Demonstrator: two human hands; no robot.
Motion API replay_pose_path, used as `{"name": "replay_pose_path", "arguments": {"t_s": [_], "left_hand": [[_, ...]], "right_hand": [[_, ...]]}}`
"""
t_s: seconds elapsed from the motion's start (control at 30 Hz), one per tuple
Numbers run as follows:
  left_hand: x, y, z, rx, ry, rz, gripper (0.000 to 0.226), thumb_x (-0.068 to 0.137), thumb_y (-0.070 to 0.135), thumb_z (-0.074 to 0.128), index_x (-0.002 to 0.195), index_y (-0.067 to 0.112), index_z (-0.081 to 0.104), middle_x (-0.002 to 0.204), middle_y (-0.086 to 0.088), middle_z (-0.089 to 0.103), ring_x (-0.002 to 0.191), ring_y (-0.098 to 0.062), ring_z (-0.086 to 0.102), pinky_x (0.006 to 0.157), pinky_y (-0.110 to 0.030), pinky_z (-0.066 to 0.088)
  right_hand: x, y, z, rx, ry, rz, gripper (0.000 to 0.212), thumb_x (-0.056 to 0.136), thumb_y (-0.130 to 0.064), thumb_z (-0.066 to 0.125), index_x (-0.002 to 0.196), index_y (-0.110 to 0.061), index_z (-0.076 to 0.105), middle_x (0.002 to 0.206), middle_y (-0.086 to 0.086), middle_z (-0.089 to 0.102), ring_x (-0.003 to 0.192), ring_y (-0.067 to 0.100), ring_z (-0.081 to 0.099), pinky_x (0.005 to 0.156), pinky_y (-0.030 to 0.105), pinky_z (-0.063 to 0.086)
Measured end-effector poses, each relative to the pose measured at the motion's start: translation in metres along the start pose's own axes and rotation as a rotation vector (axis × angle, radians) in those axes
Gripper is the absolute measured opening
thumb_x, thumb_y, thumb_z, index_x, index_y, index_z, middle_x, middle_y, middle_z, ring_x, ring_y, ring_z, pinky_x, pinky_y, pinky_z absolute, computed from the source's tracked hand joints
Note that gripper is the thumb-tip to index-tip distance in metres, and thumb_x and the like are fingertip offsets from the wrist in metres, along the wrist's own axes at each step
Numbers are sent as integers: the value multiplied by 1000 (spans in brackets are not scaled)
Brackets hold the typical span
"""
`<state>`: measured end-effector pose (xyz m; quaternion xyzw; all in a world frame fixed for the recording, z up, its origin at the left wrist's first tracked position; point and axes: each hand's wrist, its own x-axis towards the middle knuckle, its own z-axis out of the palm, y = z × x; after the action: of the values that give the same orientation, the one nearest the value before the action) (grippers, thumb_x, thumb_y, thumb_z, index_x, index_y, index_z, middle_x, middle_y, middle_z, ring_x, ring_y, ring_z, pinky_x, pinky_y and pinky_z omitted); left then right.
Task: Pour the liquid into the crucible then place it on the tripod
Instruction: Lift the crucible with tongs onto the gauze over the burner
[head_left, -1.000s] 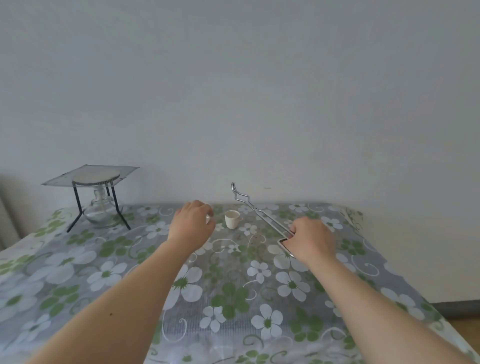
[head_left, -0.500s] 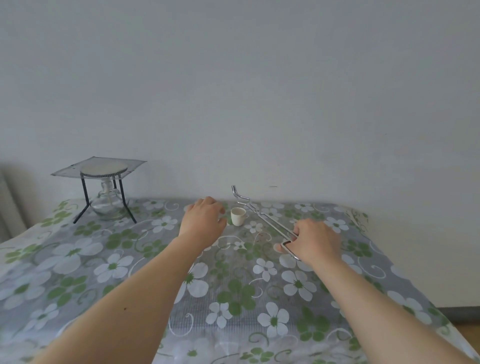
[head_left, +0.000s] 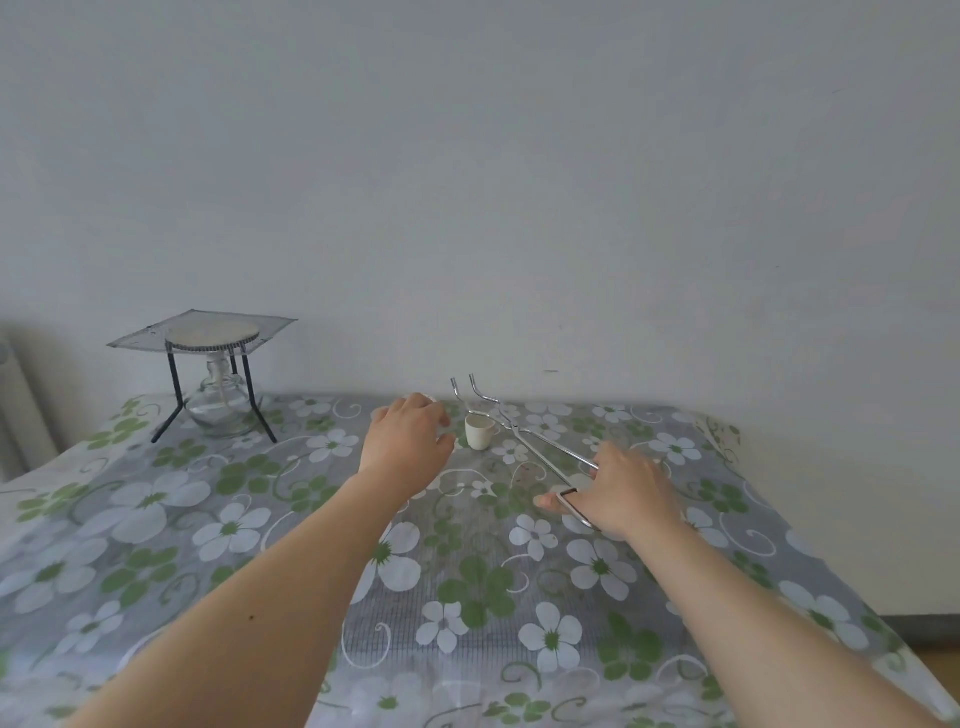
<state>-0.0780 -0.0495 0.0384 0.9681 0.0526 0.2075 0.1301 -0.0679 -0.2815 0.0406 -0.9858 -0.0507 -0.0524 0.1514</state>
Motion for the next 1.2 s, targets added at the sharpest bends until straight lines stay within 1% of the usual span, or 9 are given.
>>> {"name": "replay_pose_path", "arguments": {"t_s": [0.07, 0.13, 0.33, 0.43, 0.73, 0.83, 0.97, 1.1, 1.2], "left_hand": [[0, -1, 1, 1, -3, -2, 27, 91, 30, 49, 114, 20, 61, 127, -2, 55, 118, -23, 49, 102, -37, 33], [-1, -1, 2, 2, -4, -5, 27, 92, 30, 49, 114, 20, 61, 128, -2, 55, 119, -23, 48, 103, -37, 32], [-2, -1, 4, -16, -9, -3, 27, 91, 31, 50, 113, 19, 61, 129, -1, 54, 121, -22, 47, 103, -38, 33], [-3, -1, 4, -15, -11, -1, 27, 92, 31, 49, 113, 19, 61, 128, -1, 55, 119, -22, 48, 102, -37, 35], [-4, -2, 4, -7, -14, 2, 28, 92, 32, 49, 115, 20, 60, 128, -1, 55, 120, -22, 48, 103, -36, 34], [-5, -3, 5, 7, -19, 1, 29, 92, 33, 49, 116, 20, 60, 128, -1, 55, 119, -22, 48, 102, -36, 34], [-5, -4, 5, 17, -23, 3, 28, 92, 32, 48, 115, 20, 60, 128, -1, 55, 119, -23, 48, 102, -36, 34], [-5, -5, 6, 13, -26, -4, 28, 92, 32, 48, 115, 21, 60, 128, -1, 55, 120, -23, 47, 104, -37, 33], [-5, -6, 6, 15, -28, -5, 28, 92, 32, 48, 115, 21, 60, 128, -1, 55, 120, -23, 47, 104, -37, 34]], "right_hand": [[1, 2, 3, -18, -2, 0, 115, 49, -87, 62, 131, -7, 48, 122, 8, 60, 116, 30, 55, 81, 37, 48], [1, 3, 5, -37, -18, 8, 114, 50, -88, 60, 130, -8, 48, 127, 9, 57, 122, 31, 50, 93, 40, 46], [0, 4, 6, -104, -87, 18, 117, 49, -91, 56, 131, -8, 47, 133, 12, 53, 128, 33, 42, 99, 41, 41], [2, 6, 9, -101, -126, 22, 122, 46, -93, 54, 135, -11, 45, 136, 11, 51, 130, 34, 40, 102, 43, 39], [1, 6, 13, -160, -149, 14, 117, 43, -94, 54, 125, -11, 51, 128, 9, 57, 123, 32, 46, 97, 41, 42], [0, 6, 16, -168, -148, 16, 121, 43, -94, 54, 128, -9, 48, 130, 9, 56, 123, 32, 47, 98, 41, 42], [0, 6, 19, -144, -121, 20, 119, 41, -94, 55, 125, -11, 51, 127, 9, 58, 122, 31, 48, 96, 41, 44], [1, 6, 21, -108, -93, 13, 110, 40, -93, 58, 115, -12, 55, 116, 6, 61, 114, 29, 53, 90, 40, 49], [1, 6, 21, -84, -79, 2, 100, 39, -92, 60, 101, -14, 54, 102, 2, 61, 106, 26, 57, 80, 37, 50]]}}
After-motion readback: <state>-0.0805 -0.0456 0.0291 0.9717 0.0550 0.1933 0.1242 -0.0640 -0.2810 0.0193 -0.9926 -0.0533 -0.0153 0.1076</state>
